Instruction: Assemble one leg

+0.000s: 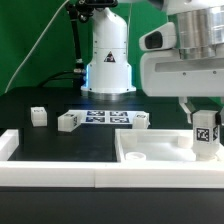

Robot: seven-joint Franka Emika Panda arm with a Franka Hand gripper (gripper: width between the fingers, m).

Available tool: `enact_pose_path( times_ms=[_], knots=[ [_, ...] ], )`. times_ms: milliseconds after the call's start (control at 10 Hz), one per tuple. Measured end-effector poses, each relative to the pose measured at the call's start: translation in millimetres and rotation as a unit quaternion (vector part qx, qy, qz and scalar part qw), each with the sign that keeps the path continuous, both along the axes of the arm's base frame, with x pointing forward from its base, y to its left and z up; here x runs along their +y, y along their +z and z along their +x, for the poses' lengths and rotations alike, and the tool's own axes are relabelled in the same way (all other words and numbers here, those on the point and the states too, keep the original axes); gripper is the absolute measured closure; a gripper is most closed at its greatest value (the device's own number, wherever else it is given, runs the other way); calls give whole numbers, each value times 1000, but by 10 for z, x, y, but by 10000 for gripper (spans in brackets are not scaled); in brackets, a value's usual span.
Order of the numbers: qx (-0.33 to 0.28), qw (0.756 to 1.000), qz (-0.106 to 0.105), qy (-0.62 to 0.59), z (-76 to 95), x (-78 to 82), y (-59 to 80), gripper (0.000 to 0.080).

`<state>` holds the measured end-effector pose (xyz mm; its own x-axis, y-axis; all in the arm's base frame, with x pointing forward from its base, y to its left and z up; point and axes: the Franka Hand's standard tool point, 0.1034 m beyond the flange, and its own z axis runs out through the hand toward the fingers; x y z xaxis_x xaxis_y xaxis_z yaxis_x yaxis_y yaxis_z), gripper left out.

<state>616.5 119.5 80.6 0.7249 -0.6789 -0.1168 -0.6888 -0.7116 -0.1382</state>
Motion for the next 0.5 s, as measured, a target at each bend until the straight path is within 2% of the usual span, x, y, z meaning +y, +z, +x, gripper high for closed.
enact_pose_path(
  times_ms=[500],
  knots=[
    [42, 987, 9, -154, 42, 11, 6, 505]
  ],
)
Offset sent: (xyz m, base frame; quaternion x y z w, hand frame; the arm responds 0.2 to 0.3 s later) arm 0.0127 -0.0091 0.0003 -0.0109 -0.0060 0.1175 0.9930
